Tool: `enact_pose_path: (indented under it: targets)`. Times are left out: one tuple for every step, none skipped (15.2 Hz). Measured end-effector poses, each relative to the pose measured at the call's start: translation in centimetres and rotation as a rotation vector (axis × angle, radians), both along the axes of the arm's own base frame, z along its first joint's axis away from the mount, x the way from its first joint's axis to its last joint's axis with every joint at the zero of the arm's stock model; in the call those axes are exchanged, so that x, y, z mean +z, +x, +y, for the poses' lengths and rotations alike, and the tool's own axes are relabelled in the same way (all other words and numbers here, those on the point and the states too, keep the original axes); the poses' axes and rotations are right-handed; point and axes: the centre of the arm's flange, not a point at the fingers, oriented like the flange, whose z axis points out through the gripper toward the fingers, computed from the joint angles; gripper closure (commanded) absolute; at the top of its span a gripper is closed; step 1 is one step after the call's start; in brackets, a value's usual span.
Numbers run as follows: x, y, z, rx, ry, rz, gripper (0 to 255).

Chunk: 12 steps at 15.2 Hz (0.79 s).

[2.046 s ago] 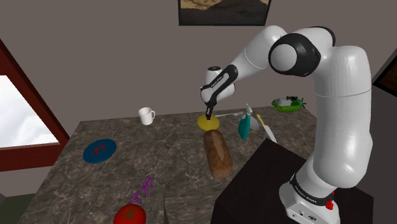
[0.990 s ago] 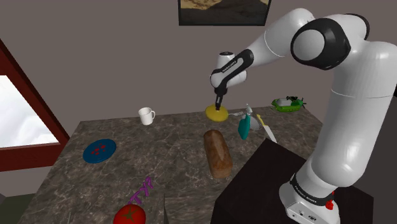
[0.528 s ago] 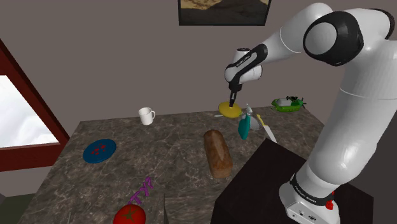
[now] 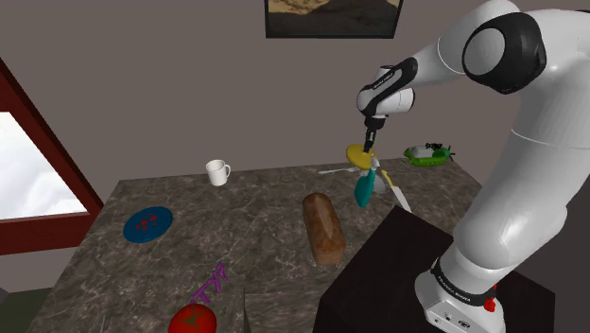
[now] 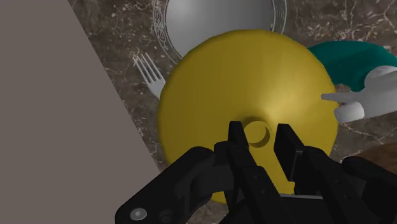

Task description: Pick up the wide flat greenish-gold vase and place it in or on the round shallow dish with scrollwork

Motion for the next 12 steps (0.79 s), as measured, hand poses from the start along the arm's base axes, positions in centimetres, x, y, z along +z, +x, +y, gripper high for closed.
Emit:
enact_pose_path:
  targets:
    - [0.2,-0.7,-1.0,0.0,0.0,0.0,255]
    - [0.4,-1.3,-2.0,0.0,0.0,0.0,255]
    - [0.5,-1.9,-3.1,0.0,0.0,0.0,255]
    - [0.6,-2.4,-4.3,0.0,0.0,0.0,255]
    - [0.9,-3.1,-5.2,0.001,0.0,0.0,255]
    - [0.7,-3.6,-5.6,0.001,0.0,0.0,255]
    - [0.3,-3.8,-5.9,0.001,0.0,0.0,255]
    - [-0.1,-4.0,-6.1,0.002,0.0,0.0,255]
    - [-0.5,-4.0,-6.1,0.002,0.0,0.0,255]
    - [-1.0,-4.1,-6.1,0.002,0.0,0.0,255]
    - [-1.6,-4.1,-6.1,0.002,0.0,0.0,255]
    - [-2.1,-4.1,-6.2,0.002,0.0,0.0,255]
